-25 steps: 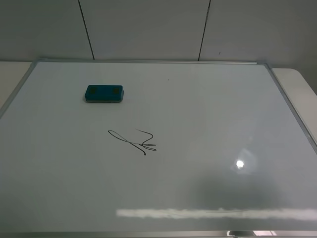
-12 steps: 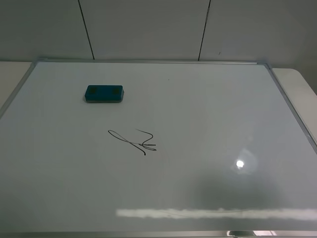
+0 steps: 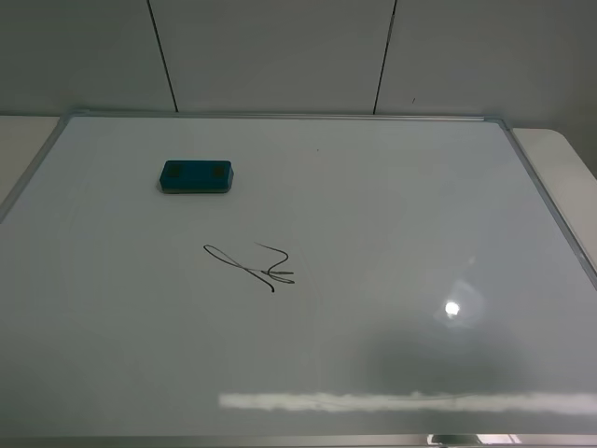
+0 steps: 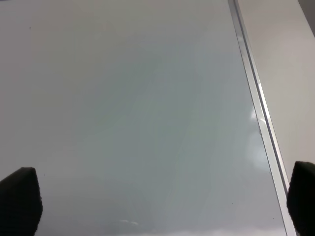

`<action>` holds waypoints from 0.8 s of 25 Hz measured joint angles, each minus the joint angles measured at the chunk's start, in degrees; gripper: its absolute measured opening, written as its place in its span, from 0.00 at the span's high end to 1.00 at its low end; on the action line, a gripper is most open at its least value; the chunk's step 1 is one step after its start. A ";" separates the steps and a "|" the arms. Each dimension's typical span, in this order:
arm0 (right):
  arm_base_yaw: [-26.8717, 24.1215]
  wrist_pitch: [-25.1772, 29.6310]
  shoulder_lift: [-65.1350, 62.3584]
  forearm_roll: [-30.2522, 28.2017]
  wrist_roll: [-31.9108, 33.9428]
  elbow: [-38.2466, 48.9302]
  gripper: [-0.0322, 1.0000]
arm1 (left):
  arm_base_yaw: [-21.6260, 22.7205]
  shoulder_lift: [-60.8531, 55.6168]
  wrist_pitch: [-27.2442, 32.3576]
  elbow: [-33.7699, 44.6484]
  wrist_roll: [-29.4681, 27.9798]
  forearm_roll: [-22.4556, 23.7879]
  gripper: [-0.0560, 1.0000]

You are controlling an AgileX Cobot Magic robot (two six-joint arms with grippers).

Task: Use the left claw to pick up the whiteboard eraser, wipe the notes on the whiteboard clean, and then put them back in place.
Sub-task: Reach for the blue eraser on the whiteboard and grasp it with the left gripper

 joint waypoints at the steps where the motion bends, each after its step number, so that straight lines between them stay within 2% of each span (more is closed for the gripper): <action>1: 0.00 0.00 0.00 0.00 0.00 0.00 0.01 | 0.00 3.90 -0.52 -1.56 3.94 -1.02 0.01; 5: 0.00 0.00 0.00 0.00 0.00 0.00 0.01 | 0.00 19.95 -0.55 -8.69 21.32 -6.56 0.01; 11: 0.00 0.00 0.00 0.00 0.00 0.00 0.01 | 0.00 42.72 5.36 -19.96 43.70 -14.36 0.01; 15: 0.00 0.00 0.00 0.00 0.00 0.00 0.01 | -0.91 53.93 5.78 -24.09 53.49 -14.87 0.01; 20: 0.00 0.00 0.00 0.00 0.00 0.00 0.01 | -4.36 64.77 1.17 -29.20 60.29 -13.36 0.01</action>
